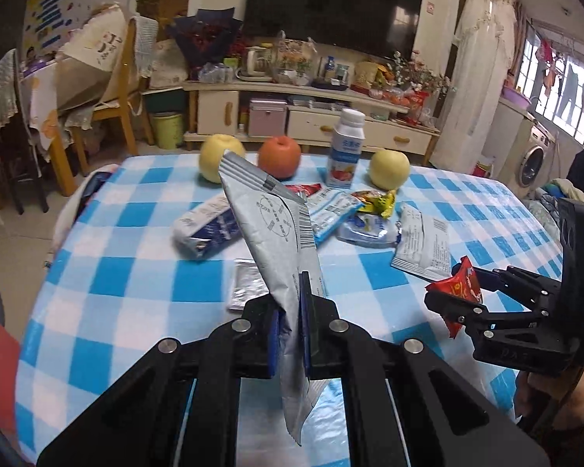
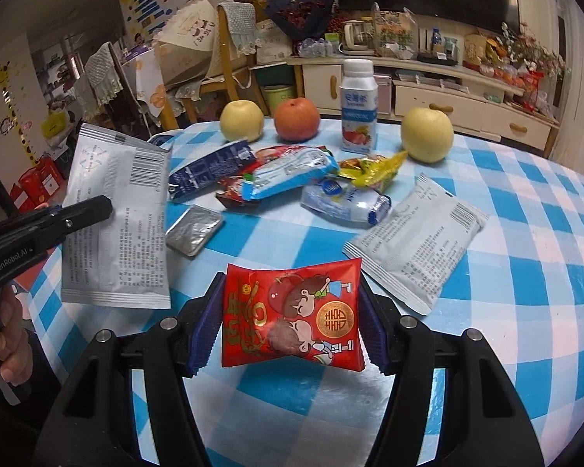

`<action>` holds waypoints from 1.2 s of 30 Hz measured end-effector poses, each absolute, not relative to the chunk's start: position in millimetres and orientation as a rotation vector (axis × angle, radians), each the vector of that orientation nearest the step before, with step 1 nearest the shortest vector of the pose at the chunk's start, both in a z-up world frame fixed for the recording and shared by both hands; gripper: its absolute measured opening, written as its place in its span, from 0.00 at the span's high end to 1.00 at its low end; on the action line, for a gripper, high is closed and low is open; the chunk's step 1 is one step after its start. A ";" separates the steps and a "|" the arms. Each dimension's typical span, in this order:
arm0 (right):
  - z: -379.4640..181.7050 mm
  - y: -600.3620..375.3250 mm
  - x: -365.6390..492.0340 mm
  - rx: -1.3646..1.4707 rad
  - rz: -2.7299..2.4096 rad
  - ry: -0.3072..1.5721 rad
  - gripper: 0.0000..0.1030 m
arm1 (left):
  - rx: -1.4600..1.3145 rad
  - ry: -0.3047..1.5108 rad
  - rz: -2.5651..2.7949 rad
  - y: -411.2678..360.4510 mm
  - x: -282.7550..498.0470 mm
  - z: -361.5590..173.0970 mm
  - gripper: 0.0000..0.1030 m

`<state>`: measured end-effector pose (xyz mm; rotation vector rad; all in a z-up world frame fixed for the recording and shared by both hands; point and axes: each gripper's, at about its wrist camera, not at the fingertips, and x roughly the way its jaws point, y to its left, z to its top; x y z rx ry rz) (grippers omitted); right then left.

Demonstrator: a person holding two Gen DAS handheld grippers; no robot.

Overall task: Collect trash
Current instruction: 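Carry the white sachet in the left gripper and red packet in the right gripper over the pink bucket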

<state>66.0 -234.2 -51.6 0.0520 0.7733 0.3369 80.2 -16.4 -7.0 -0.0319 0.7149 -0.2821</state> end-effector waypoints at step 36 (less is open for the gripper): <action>77.8 96.6 64.1 -0.154 0.821 0.604 0.39 | -0.120 0.545 0.195 257.8 -16.9 85.3 0.91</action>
